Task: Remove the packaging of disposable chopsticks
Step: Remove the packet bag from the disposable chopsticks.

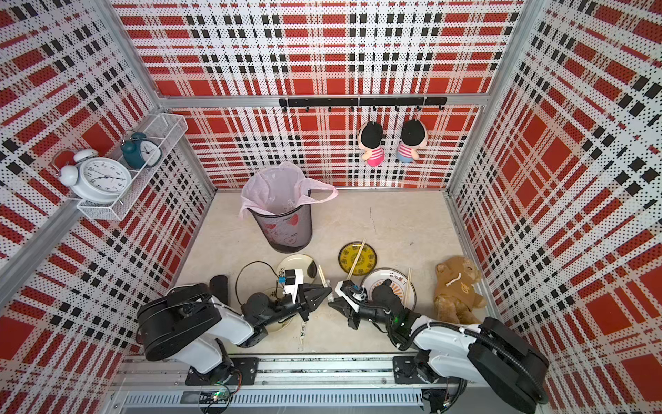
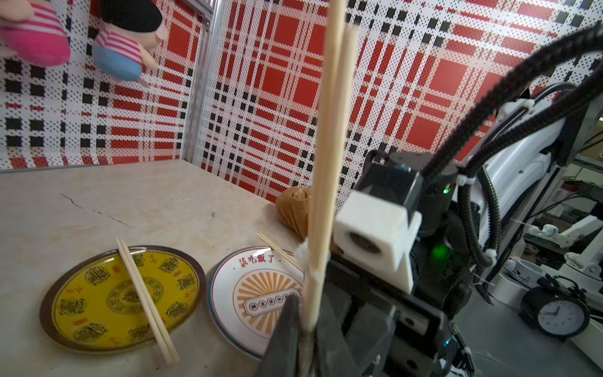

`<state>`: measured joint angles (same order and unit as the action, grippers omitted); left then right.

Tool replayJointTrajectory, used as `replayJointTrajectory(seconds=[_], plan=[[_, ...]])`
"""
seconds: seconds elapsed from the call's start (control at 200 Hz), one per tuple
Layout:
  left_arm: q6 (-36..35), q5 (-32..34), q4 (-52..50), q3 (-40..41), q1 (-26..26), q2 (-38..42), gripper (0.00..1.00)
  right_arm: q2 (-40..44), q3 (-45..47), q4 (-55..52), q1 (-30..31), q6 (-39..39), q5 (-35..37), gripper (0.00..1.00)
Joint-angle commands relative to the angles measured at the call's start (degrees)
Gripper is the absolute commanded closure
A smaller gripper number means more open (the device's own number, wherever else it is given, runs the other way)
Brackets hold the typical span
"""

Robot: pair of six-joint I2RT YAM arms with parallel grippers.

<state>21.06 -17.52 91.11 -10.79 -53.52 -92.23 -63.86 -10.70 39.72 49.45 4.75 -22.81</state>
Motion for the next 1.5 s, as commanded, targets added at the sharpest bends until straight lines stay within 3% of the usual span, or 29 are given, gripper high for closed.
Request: replayJointTrajectory(seconds=[0.0, 0.21, 0.606, 0.877, 1.062, 1.368, 1.498], plan=[[1.2, -3.6, -0.1, 0.9, -1.6, -2.8, 0.86, 3.6, -5.1, 14.3, 0.0, -2.1, -0.3, 1.00], [1.3, -3.2, 0.1, 1.3, -2.0, -2.1, 0.88, 4.4, -4.9, 13.7, 0.1, -2.4, 0.3, 1.00], [-3.4, -1.7, -9.6, -0.2, -5.9, 2.7, 0.87, 6.9, -3.0, 13.7, 0.1, -2.5, 1.5, 1.00], [-5.9, 1.4, -16.2, -0.7, -6.9, 6.1, 0.97, 7.0, -2.7, 12.4, 0.1, -2.9, 1.0, 1.00], [-6.8, 1.9, -18.5, -1.4, -7.4, 7.5, 0.85, 7.0, -1.6, 14.3, 0.1, -2.5, 0.6, 1.00], [-7.2, 1.9, -19.5, -2.7, -7.5, 7.9, 0.83, 5.9, -0.8, 15.1, 0.2, -2.5, -0.9, 1.00], [-7.5, 3.1, -20.4, -2.5, -7.4, 9.0, 0.71, 7.4, -0.6, 13.2, 0.2, -2.6, -0.5, 1.00]])
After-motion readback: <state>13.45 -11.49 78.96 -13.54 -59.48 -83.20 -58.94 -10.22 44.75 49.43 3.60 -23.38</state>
